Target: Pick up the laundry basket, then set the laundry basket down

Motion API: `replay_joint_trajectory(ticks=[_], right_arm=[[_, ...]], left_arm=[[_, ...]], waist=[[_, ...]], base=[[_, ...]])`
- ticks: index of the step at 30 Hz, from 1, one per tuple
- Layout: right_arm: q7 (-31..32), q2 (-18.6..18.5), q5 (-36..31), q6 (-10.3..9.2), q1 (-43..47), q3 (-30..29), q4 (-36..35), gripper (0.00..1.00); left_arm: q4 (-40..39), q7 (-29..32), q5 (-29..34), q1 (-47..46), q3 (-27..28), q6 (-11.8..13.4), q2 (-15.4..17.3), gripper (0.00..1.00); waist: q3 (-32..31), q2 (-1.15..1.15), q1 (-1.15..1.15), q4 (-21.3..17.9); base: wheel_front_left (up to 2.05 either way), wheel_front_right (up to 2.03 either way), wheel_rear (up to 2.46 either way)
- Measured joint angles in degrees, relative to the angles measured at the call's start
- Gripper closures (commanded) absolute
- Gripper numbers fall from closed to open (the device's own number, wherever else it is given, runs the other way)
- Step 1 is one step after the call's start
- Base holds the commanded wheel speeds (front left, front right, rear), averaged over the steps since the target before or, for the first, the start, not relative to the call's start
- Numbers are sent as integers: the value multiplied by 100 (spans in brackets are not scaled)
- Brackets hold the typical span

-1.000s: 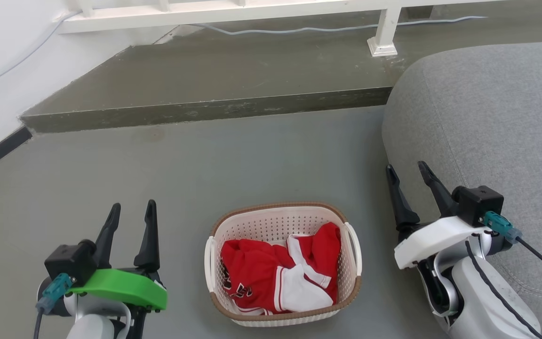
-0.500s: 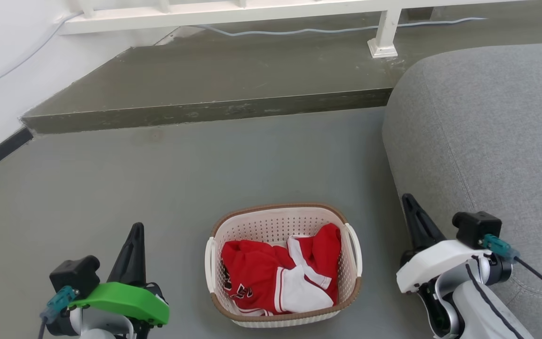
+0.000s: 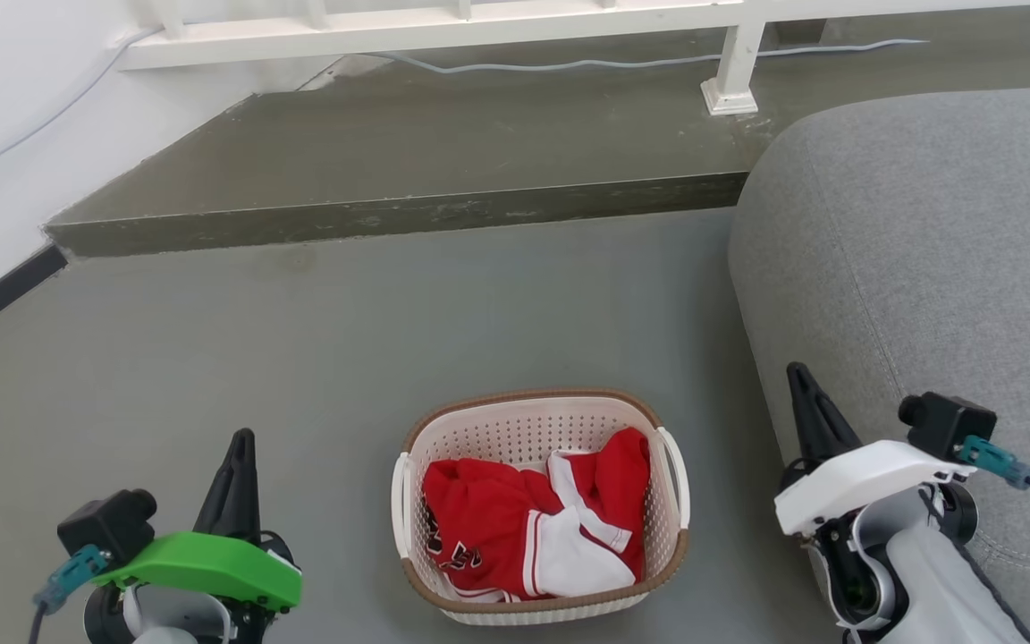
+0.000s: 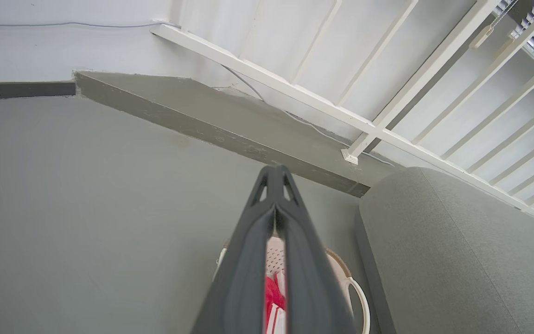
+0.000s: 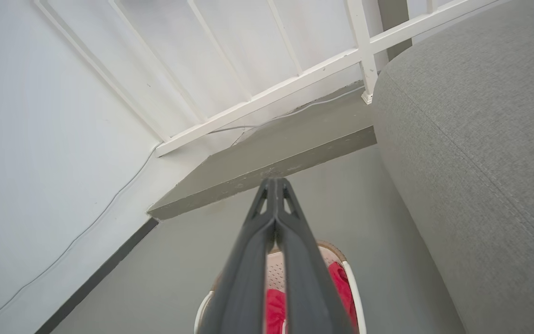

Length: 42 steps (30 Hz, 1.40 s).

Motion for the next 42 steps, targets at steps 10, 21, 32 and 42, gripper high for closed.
replay_joint_trajectory(ticks=[10,21,32,42], right_arm=[[159,18,525,86,4,-220,-36,100],[389,55,1265,185,29,-501,-89,100],[588,94,1949,248,32,-764,-120,100],[767,113,2581,349,36,-993,-149,100]], left_arm=[[4,176,-497,-1,127,-4,-2,100],[7,405,-1195,-2,272,-25,-5,100],[8,620,-1835,-4,408,-57,-9,100],[8,769,-2390,-7,550,-75,-11,100]], waist=[[-22,0,0,13],[-52,0,0,30],[-79,0,0,44],[-104,0,0,58]], base=[[0,0,0],[0,0,0],[0,0,0],[0,0,0]])
